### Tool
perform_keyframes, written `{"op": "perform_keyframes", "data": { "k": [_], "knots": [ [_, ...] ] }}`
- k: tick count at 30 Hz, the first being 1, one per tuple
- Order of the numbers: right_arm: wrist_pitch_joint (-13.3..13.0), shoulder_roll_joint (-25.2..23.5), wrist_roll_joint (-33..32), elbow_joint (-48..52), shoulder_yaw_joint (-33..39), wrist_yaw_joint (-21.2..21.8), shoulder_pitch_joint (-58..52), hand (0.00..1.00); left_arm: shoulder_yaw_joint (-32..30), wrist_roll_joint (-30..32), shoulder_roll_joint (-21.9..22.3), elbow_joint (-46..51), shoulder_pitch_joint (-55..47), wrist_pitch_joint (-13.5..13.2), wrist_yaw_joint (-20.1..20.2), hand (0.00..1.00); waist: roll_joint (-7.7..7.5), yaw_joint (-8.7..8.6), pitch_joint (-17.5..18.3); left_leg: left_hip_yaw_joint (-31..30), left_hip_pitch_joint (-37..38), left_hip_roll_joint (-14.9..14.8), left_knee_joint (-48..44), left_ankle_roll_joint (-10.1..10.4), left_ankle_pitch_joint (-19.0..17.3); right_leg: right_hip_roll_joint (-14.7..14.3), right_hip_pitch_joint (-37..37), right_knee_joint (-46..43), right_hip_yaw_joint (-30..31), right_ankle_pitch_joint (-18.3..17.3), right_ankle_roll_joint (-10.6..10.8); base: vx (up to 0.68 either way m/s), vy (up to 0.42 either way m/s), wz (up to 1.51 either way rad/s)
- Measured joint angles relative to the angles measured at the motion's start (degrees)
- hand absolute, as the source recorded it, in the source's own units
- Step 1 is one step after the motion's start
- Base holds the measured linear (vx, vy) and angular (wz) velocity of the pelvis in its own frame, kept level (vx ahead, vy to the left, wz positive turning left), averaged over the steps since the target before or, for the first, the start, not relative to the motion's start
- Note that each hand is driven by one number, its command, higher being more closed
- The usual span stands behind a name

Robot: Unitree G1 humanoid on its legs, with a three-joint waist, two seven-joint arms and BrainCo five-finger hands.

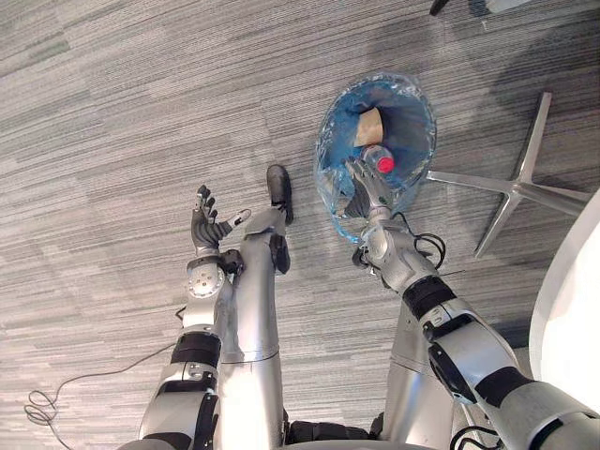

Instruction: Gather rubbish on tea table into small bin, then transfer packed bag to large trash can.

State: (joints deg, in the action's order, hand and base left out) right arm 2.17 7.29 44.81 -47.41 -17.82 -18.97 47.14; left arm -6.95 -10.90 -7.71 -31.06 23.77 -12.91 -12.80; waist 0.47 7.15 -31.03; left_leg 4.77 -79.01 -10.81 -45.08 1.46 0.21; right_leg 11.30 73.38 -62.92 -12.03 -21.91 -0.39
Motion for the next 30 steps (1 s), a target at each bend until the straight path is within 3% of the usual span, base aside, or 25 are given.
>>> {"op": "perform_keyframes", "data": {
  "k": [1, 2, 12, 22, 30],
  "knots": [
    [0.1, -0.1, 0.0, -0.5, -0.1, 0.3, 0.3, 0.00, 0.0, -0.1, 0.0, 0.0, 0.0, -0.2, 0.0, 0.00, 0.00, 0.07, 0.0, -0.1, -0.2, 0.0, 0.0, 0.0, 0.0, 0.0, 0.1, 0.0, -0.1, 0.0, 0.0, -0.03, -0.014, 0.06],
    [0.3, -0.2, 0.0, -1.7, -0.1, 0.6, 0.7, 1.00, 0.1, -0.3, -0.1, 0.1, 0.0, -0.5, 0.0, 0.00, 0.00, 0.06, 0.0, -0.2, -0.4, 0.1, 0.0, 0.0, 0.0, 0.1, 0.2, -0.1, -0.3, 0.0, 0.0, -0.03, -0.008, 0.09],
    [0.7, 0.0, -1.6, -7.6, -0.5, 2.5, 2.4, 1.00, 0.6, -0.3, 0.1, -0.1, 0.0, -0.9, 0.2, 0.00, 0.13, 0.01, 0.1, -0.3, -0.3, 0.9, -0.3, 0.0, -0.3, 0.9, 0.1, -1.0, -0.3, -0.5, -0.4, -0.03, -0.005, 0.04],
    [0.5, 0.0, -3.9, -7.4, -1.3, 2.9, 2.1, 1.00, 0.6, -0.3, 0.5, -1.3, 0.0, -0.4, 0.2, 0.00, 0.24, 0.00, 0.2, -0.1, 1.3, 0.8, -0.3, -0.1, 0.0, 0.7, -1.2, -0.9, 0.0, -0.4, -0.5, -0.03, -0.009, -0.01],
    [0.4, 0.1, -6.4, 6.5, -0.9, 2.3, -3.9, 1.00, 0.5, 0.1, 2.4, -2.3, -0.1, 1.4, 0.3, 0.00, 0.41, -0.19, 1.8, -0.1, 4.6, -0.4, -1.2, -0.6, -0.5, -0.3, -4.8, -0.7, 0.1, -0.2, -0.8, -0.03, -0.015, -0.06]
  ]
}}
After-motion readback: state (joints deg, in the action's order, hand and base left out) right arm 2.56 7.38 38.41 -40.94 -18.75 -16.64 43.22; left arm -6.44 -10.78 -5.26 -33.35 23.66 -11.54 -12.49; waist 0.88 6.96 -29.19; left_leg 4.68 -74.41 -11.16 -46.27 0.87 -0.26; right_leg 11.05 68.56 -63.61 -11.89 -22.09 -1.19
